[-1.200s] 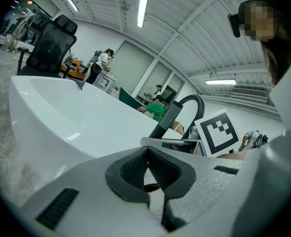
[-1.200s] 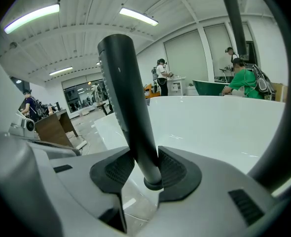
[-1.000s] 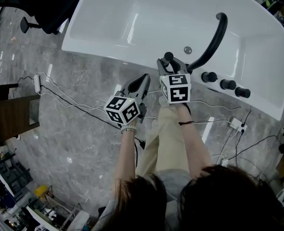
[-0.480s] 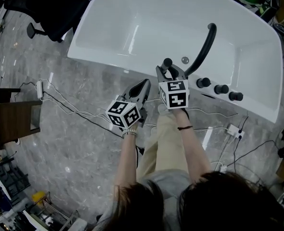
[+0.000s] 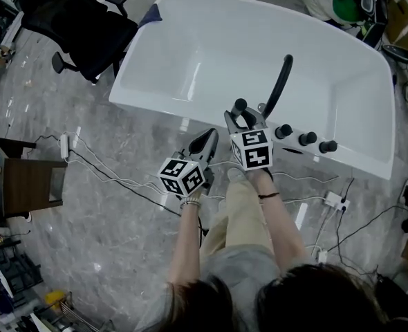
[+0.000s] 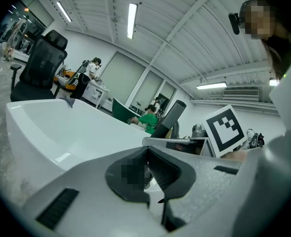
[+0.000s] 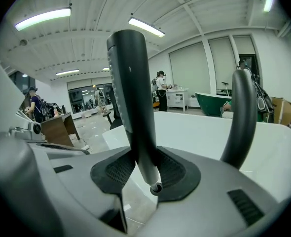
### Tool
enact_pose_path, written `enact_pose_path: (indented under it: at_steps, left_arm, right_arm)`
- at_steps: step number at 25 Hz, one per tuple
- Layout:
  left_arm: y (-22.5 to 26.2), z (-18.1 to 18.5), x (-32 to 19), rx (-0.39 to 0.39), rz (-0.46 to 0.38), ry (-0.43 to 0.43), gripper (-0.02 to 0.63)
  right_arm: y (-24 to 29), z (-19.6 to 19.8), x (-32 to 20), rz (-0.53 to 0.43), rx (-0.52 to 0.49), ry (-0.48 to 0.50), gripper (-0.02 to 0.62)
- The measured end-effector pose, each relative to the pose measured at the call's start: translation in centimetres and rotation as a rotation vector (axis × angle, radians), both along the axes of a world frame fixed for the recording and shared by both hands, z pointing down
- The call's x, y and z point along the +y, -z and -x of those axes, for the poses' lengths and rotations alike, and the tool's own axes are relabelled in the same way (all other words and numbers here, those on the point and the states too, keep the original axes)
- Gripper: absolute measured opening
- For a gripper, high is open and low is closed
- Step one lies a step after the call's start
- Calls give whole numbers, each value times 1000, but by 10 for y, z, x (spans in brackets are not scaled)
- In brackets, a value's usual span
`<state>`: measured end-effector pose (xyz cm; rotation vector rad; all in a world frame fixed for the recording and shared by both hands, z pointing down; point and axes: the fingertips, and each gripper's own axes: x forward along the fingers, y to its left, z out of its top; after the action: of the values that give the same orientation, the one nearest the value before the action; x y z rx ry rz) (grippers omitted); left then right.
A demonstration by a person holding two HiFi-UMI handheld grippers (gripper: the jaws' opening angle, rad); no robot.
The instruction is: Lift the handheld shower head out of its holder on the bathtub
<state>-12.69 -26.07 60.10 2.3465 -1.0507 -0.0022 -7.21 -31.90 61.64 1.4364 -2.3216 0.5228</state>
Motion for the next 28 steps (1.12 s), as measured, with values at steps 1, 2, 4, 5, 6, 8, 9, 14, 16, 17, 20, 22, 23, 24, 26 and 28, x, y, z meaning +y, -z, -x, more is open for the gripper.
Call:
enact_pose_path:
  at_steps: [1, 2, 4, 5, 6, 8, 9, 14, 16, 17, 20, 22, 23, 24, 26, 28]
  left_arm:
    - [6, 0, 1, 3, -4, 1, 5]
    - [11, -1, 3, 5, -8, 0, 5]
    - [21, -4, 7, 3, -17, -8, 5]
    - [26, -6, 10, 3, -23, -12, 5]
    - [31, -7, 12, 5, -29, -13, 5]
    - [41, -7, 14, 11, -42, -13, 5]
    - [45, -7, 14, 12, -49, -14, 5]
    - [66, -10, 20, 16, -77, -23, 5]
    - [73, -12, 24, 17, -90, -29, 5]
    - [77, -12, 25, 17, -96, -32, 5]
    - [89, -13, 29, 15, -117, -40, 5]
    - [97, -14, 31, 15, -129, -46, 5]
    - [100, -14, 33, 14, -136, -49, 5]
    - [104, -15, 34, 13, -142, -51, 5]
    - [112, -15, 37, 11, -157, -54, 5]
    - [120, -16, 40, 10, -174, -58, 5]
  right_arm:
    - [7, 0, 1, -6, -3, 5, 135]
    - [13, 0, 3, -11, -5, 11, 135]
    - [26, -1, 7, -23, -6, 19, 135]
    - [32, -2, 9, -29, -6, 21, 135]
    - [38, -3, 11, -37, -7, 24, 134]
    - [49, -3, 15, -50, -11, 27, 134]
    - [55, -3, 16, -56, -14, 29, 134]
    - [78, -6, 26, -85, -15, 36, 133]
    - [87, -7, 31, -96, -14, 40, 134]
    - [91, -7, 34, -102, -13, 44, 135]
    - [104, -7, 39, -121, -8, 51, 133]
    - [113, -7, 42, -135, -8, 55, 133]
    - [118, -7, 44, -143, -7, 59, 133]
    - [124, -7, 45, -151, -7, 63, 134]
    - [133, -7, 49, -167, -4, 70, 133]
    - [143, -7, 53, -184, -1, 73, 133]
